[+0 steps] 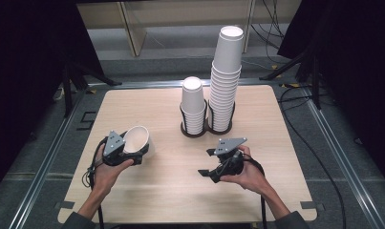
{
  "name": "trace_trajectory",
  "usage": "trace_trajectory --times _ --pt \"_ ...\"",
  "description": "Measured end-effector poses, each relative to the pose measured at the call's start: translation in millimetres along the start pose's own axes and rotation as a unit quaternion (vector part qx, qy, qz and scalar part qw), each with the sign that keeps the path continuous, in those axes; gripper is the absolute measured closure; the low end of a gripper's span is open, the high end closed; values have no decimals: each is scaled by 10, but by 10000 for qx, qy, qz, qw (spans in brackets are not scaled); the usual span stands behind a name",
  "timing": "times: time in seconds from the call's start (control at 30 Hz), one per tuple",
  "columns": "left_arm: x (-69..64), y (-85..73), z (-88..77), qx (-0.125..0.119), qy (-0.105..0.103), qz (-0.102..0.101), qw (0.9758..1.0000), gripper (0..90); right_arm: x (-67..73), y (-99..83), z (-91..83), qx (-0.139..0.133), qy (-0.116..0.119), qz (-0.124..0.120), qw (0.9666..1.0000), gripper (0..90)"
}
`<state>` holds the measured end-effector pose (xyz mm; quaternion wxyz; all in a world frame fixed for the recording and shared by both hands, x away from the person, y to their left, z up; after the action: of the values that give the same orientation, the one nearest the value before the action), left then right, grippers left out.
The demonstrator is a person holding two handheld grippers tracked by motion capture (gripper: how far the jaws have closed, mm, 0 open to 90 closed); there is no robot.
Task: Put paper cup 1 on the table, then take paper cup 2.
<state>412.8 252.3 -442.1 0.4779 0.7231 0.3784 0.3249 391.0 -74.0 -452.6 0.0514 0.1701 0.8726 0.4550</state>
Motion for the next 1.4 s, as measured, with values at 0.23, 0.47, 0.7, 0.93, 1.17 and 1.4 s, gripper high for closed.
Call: trace_trajectory --times 0.23,0.47,0.7,0.93,1.17,1.4 --pt "120 8 135 60 143 -84 9998 117 -47 -122 -62 15 -117 144 9998 195" --pt "215 -40 246 194 229 -210 9993 115 -57 -199 -65 110 -171 183 9996 191" --pt "285 -50 348 224 213 -311 9990 113 -43 -208 -43 186 -164 138 9996 191" --pt "339 -49 508 342 195 -320 9987 111 -43 -211 -10 235 -119 126 9996 190" --pt "357 -72 691 335 203 -306 9988 110 -48 -236 -12 255 -89 123 9996 192" --pt "332 -49 761 450 205 -156 9987 100 -47 -236 -12 268 -80 110 9995 192"
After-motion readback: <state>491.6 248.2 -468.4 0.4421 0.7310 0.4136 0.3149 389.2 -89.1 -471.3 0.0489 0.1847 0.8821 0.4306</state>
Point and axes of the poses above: each handheld gripper's, and its own axes: z roughly forward along the jaws, y roughly out of its top, x roughly to its left, the point moved 4 cm from there along z, roughly forward along the jaws, and after that the axes turned 2 degrees about y, right-handed, at the moved point
